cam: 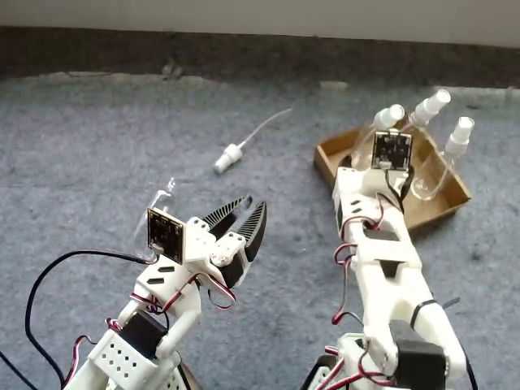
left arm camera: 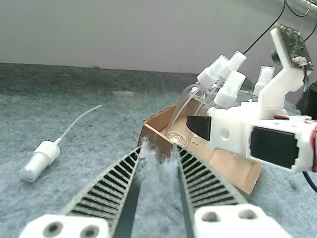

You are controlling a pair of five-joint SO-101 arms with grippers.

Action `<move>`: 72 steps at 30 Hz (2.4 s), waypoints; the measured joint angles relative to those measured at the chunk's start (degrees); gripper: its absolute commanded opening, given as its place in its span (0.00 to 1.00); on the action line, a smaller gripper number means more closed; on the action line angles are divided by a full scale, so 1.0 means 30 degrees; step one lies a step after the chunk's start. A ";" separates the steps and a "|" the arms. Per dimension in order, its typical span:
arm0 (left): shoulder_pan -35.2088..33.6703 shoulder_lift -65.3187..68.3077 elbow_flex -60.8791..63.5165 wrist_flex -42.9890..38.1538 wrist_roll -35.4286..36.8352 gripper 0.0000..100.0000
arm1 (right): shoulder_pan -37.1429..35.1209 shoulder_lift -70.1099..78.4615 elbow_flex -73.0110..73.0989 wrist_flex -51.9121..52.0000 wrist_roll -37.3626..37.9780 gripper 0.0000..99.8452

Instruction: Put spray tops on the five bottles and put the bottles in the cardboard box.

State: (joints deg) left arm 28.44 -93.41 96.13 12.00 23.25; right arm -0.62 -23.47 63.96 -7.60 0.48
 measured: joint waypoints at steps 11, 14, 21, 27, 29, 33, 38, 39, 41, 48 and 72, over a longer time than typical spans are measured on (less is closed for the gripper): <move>0.0000 0.0000 0.0000 0.0176 0.0000 0.07 | 0.0000 -0.7648 0.0000 0.7062 0.0000 0.38; 0.0000 0.0000 0.0000 0.0176 -0.0205 0.07 | 0.0000 -1.0344 0.0000 0.9436 0.0000 0.38; -0.0850 0.0000 0.0000 0.0176 -0.2667 0.07 | -0.1084 -1.6967 0.0000 1.4593 0.0029 0.28; -0.3516 0.0000 0.0000 -0.0088 -0.2813 0.07 | -0.3223 -2.0484 0.0000 1.6205 0.0059 0.06; -0.4220 0.0000 0.0000 -0.0117 -0.2813 0.07 | -0.3722 -2.0952 0.0440 1.6322 0.0059 0.01; -0.5919 0.0000 0.0000 -0.0117 -0.2842 0.07 | -0.4894 -2.0806 0.2403 1.6410 0.0059 0.00; -0.8381 0.0000 -0.0088 -0.0117 -0.2842 0.07 | -0.6300 -2.0777 0.4747 1.6059 0.0059 0.00; -0.8791 0.0000 -0.0088 -0.0117 -0.2842 0.07 | -0.6593 -2.0777 0.5216 1.5648 0.0059 0.01; -0.9436 0.0000 -0.0088 -0.0117 -0.2842 0.07 | -0.7179 -2.0777 0.6300 1.4799 0.0059 0.01; -1.0667 0.0000 -0.0791 -0.0088 -0.6300 0.07 | -0.7883 -2.0777 0.8733 1.4388 0.0059 0.01; -1.5062 0.0205 -0.3136 0.6857 -1.4476 0.01 | -0.7912 -2.0894 1.0432 1.2718 0.0059 0.01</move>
State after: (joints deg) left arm -16.75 -92.79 86.73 32.57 -20.18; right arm -24.35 -86.15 95.25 30.55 0.66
